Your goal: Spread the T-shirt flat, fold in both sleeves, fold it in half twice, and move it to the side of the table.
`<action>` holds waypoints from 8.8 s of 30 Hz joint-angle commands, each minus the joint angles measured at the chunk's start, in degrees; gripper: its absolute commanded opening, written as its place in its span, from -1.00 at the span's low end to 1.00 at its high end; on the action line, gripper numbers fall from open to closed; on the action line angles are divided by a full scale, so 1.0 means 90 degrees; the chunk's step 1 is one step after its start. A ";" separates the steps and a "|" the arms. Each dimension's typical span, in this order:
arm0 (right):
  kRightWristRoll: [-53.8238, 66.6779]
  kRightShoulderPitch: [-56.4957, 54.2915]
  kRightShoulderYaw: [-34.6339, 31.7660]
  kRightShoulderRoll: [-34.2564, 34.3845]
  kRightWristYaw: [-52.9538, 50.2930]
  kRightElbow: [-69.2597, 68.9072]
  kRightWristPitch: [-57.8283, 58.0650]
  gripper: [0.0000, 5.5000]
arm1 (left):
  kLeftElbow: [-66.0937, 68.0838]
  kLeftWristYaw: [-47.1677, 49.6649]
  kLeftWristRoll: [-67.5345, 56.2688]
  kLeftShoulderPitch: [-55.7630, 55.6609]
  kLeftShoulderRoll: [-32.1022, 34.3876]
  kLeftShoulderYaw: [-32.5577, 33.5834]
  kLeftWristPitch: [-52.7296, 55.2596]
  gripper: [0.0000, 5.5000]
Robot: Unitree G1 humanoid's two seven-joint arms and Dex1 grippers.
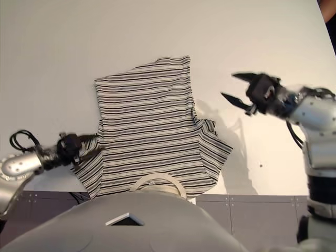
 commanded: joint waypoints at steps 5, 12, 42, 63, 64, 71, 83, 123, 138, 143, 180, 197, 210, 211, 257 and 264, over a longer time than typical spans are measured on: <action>-0.3064 -0.2268 0.3140 0.3383 -0.1962 0.3238 -0.0017 -0.13 | 0.3879 0.0800 0.2746 -0.3329 -0.0348 -0.1337 -0.1366 -0.25; -0.3459 -0.2201 0.4164 0.2533 0.0015 0.3360 -0.1140 -0.13 | 0.6557 0.1237 0.4175 -0.4227 -0.1069 -0.2451 -0.4250 -0.25; -0.3500 -0.3125 0.2677 0.2767 -0.2127 0.6966 -0.1621 -0.13 | 0.3627 -0.1384 0.2915 -0.2275 -0.1016 -0.3018 -0.2815 -0.25; -0.2166 -0.1538 0.2148 0.2786 -0.1266 0.2578 0.0102 -0.13 | 0.1502 0.0574 0.1564 -0.2692 -0.1106 -0.1166 -0.0184 -0.25; -0.2331 -0.1432 0.2389 0.2833 -0.1243 0.2675 0.0039 -0.13 | 0.1892 0.0447 0.2208 -0.2573 -0.0883 -0.1610 -0.0499 -0.25; -0.2472 -0.1458 0.2202 0.3160 -0.1806 0.2777 -0.0069 -0.13 | 0.2272 0.0347 0.3232 -0.1317 -0.0583 -0.2241 -0.1683 -0.25; -0.2608 -0.1426 0.2502 0.3353 -0.1538 0.3891 -0.0348 -0.13 | 0.1807 -0.0225 0.2800 -0.1303 -0.0429 -0.1736 -0.1734 -0.25; -0.1664 -0.1197 0.1719 0.2434 -0.0780 0.1112 0.0187 -0.13 | 0.6837 0.1406 0.4965 -0.3926 -0.0885 -0.1740 -0.6190 -0.25; -0.2536 -0.1029 0.2000 0.2186 -0.1219 0.1898 -0.0085 -0.13 | 0.3988 0.1089 0.1171 -0.2803 -0.1189 -0.0803 -0.3316 -0.25; -0.3319 -0.1371 0.2366 0.2039 -0.1414 0.3476 -0.0346 -0.13 | 0.3524 -0.0599 0.2141 -0.1887 -0.0168 -0.1775 -0.2631 -0.25; -0.2322 0.1871 0.0414 0.0718 -0.1772 0.0403 0.0818 -0.13 | 0.0473 0.1514 0.3952 0.0756 -0.0693 -0.0772 -0.0150 -0.25; -0.1707 0.1255 0.1073 0.1645 -0.2229 -0.1190 0.1833 -0.13 | -0.0319 0.1387 0.3661 -0.1013 -0.0927 -0.0077 0.1153 -0.25; -0.2195 0.1381 0.0802 0.2352 -0.3329 -0.0214 0.1502 -0.13 | 0.2121 0.3105 0.3692 0.0144 -0.1229 0.1594 -0.1993 -0.25; -0.2055 0.1427 0.0528 0.2557 -0.3541 -0.0627 0.1469 -0.13 | 0.2200 0.3114 0.3766 0.0270 -0.1141 0.1637 -0.2359 -0.25; -0.2330 0.1672 0.0394 0.3694 -0.4538 -0.1237 0.0661 -0.11 | 0.4581 0.5654 0.8222 0.0877 0.0930 -0.1283 -0.5586 0.06; -0.2304 0.1593 0.0368 0.3665 -0.4483 -0.1215 0.0677 -0.11 | 0.5323 0.6397 0.8663 0.0496 0.0851 -0.2030 -0.5657 -0.37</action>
